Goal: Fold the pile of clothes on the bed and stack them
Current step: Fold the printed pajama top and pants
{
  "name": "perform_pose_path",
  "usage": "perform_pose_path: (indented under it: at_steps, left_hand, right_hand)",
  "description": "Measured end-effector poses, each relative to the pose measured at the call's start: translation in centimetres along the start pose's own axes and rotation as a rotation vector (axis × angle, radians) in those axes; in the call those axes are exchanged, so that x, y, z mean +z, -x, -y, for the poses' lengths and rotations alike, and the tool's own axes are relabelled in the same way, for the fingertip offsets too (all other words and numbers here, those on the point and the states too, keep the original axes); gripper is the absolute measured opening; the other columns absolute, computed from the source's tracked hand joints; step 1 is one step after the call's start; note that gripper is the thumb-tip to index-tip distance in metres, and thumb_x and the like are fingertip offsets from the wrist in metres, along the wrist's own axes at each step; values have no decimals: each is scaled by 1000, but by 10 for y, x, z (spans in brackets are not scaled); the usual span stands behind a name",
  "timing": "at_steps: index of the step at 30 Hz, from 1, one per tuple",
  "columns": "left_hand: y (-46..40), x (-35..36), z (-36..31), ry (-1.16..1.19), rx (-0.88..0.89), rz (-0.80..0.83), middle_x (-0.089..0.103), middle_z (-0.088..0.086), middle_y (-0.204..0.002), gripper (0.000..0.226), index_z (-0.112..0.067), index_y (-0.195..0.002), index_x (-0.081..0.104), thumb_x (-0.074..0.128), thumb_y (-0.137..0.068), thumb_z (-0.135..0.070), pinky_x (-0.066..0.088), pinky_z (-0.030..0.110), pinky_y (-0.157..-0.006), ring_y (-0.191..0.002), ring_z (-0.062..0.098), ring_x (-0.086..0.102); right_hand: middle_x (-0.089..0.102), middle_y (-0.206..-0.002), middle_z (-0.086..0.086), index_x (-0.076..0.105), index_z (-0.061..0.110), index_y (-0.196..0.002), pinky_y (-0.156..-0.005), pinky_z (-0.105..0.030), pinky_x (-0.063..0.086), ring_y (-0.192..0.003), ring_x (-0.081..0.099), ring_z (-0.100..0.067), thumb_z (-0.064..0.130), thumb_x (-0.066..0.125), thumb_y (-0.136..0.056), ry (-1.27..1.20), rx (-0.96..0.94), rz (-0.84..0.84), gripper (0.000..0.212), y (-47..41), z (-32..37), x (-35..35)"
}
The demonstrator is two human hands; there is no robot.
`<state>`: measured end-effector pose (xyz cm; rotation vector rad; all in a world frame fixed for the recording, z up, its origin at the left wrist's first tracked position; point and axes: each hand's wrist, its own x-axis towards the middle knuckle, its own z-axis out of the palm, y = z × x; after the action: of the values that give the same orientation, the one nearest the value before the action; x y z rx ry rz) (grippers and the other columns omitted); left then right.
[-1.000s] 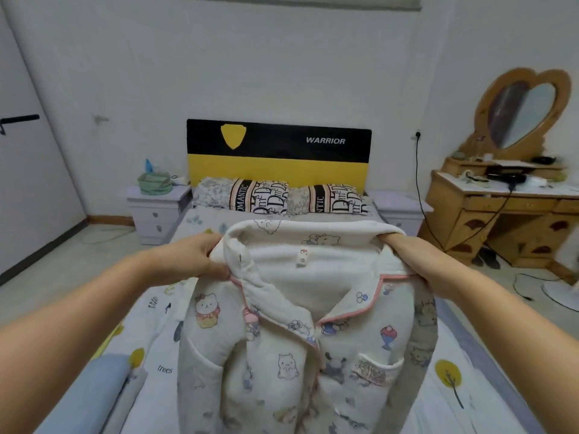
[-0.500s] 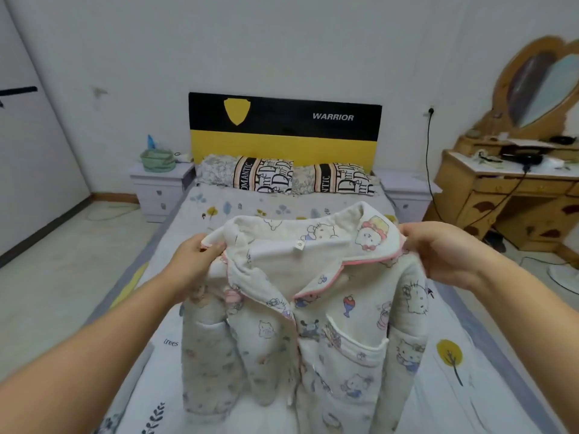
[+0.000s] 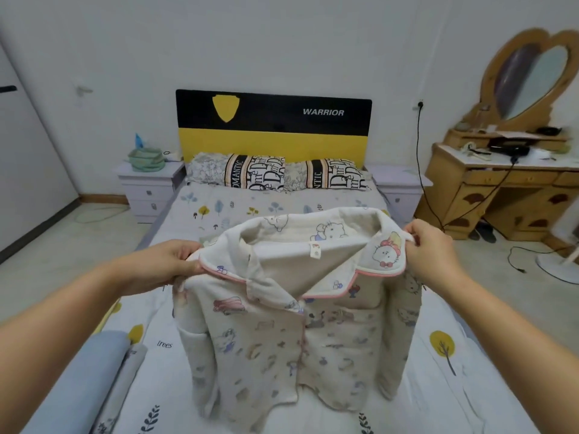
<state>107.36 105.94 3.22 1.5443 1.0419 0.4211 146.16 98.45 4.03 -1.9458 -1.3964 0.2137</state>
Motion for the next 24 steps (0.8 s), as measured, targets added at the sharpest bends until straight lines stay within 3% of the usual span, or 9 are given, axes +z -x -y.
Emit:
perform_pose_path:
  at_steps: [2, 5, 9, 13, 16, 18, 21, 22, 24]
  left_hand:
    - [9, -3, -9, 86, -30, 92, 68, 19, -94, 44, 5, -102, 56, 80, -70, -12, 56, 36, -71, -83, 26, 66]
    - [24, -11, -21, 65, -57, 282, 70, 12, -87, 56, 7, -111, 53, 79, -66, -14, 53, 25, -63, -73, 18, 67]
    - [42, -19, -27, -71, -88, 153, 70, 22, -96, 78, 9, -100, 63, 83, -57, -53, 55, 26, -66, -81, 26, 69]
    - [70, -34, -44, -102, 12, 47, 69, 20, -75, 59, 1, -82, 69, 89, -52, -45, 53, 25, -51, -62, 25, 68]
    - [91, -45, -64, -43, 81, -8, 64, 17, -58, 20, 0, -73, 67, 77, -75, -18, 49, 24, -39, -43, 20, 61]
    - [95, -55, -72, -40, 114, -100, 61, 16, -53, 25, -3, -63, 65, 52, -85, -2, 48, 26, -37, -39, 17, 59]
    - [90, -55, -79, -62, 67, -100, 64, 14, -57, 18, -3, -64, 64, 51, -76, -6, 49, 27, -37, -40, 18, 60]
    - [84, -51, -76, -55, 25, -54, 64, 16, -58, 15, -1, -67, 64, 53, -75, -7, 48, 25, -36, -40, 18, 60]
    - [66, -37, -56, -57, -76, 15, 66, 15, -63, 15, 4, -78, 62, 57, -77, -10, 48, 21, -40, -45, 17, 62]
  right_hand:
    - [57, -70, -5, 55, 10, -78, -54, -32, 35, -65, 49, -21, 9, 51, -89, -16, 4, 25, 12, 0, -3, -2]
    - [57, -69, -6, 55, 14, -73, -52, -28, 30, -59, 44, -15, 11, 55, -88, -18, 6, 80, 16, 6, -5, -9]
    - [61, -74, -7, 55, 18, -70, -54, -29, 33, -64, 48, -19, 11, 57, -87, 16, -62, 167, 18, 20, 8, -27]
    - [64, -70, -1, 61, 20, -69, -58, -31, 41, -67, 56, -21, 13, 60, -85, 18, -146, 197, 17, 33, 35, -65]
    - [67, -61, 5, 64, 26, -66, -54, -29, 43, -57, 56, -16, 27, 61, -76, -23, -217, 208, 10, 38, 56, -98]
    - [69, -63, 9, 65, 31, -68, -59, -34, 47, -58, 60, -22, 34, 60, -72, -74, -238, 240, 7, 35, 66, -112]
    - [72, -70, 4, 69, 28, -75, -72, -47, 53, -74, 65, -38, 40, 60, -75, -61, -212, 341, 14, 20, 64, -106]
    - [72, -72, 5, 70, 27, -78, -75, -49, 53, -78, 66, -37, 40, 59, -79, -41, -178, 385, 16, 15, 58, -96]
    - [71, -72, 6, 70, 23, -77, -73, -37, 53, -75, 66, -22, 35, 60, -84, 15, -106, 455, 17, 11, 39, -61]
